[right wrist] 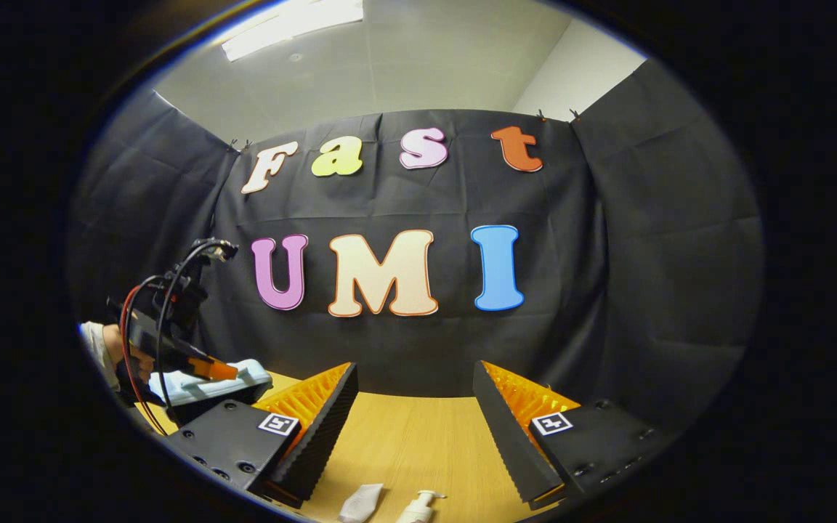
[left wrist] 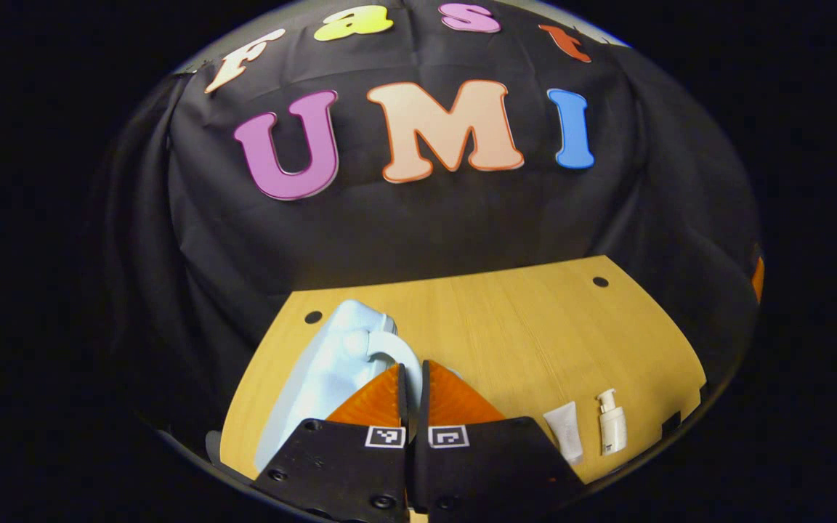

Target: First open the suitcase, pack the skin care products into it, and then close the suitcase.

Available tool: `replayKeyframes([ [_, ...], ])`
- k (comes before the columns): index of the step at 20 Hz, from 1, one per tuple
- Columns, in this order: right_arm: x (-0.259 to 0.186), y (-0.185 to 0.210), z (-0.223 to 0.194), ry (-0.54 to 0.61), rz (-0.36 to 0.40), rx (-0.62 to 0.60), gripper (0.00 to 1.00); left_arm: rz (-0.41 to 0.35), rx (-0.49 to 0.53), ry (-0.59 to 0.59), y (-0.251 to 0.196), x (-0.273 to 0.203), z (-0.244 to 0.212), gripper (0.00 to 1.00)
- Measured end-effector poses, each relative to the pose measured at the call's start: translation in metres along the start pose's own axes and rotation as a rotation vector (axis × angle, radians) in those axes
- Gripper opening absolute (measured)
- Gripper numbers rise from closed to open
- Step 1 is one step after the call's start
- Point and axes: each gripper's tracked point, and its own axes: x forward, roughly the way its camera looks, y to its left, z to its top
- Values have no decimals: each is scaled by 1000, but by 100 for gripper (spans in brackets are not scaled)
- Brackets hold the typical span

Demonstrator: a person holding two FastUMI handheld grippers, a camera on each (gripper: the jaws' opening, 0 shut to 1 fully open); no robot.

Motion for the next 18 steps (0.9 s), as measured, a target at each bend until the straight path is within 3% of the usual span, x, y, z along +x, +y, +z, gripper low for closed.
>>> replayKeyframes([
  [6,8,28,-5,2,13,7,100,136,-2,-47,100,-12,26,0],
  [12,24,66,-13,15,10,12,100,260,64,-46,208,-18,30,0],
  [18,44,115,-18,14,27,-12,100,366,15,38,306,-3,-19,0],
])
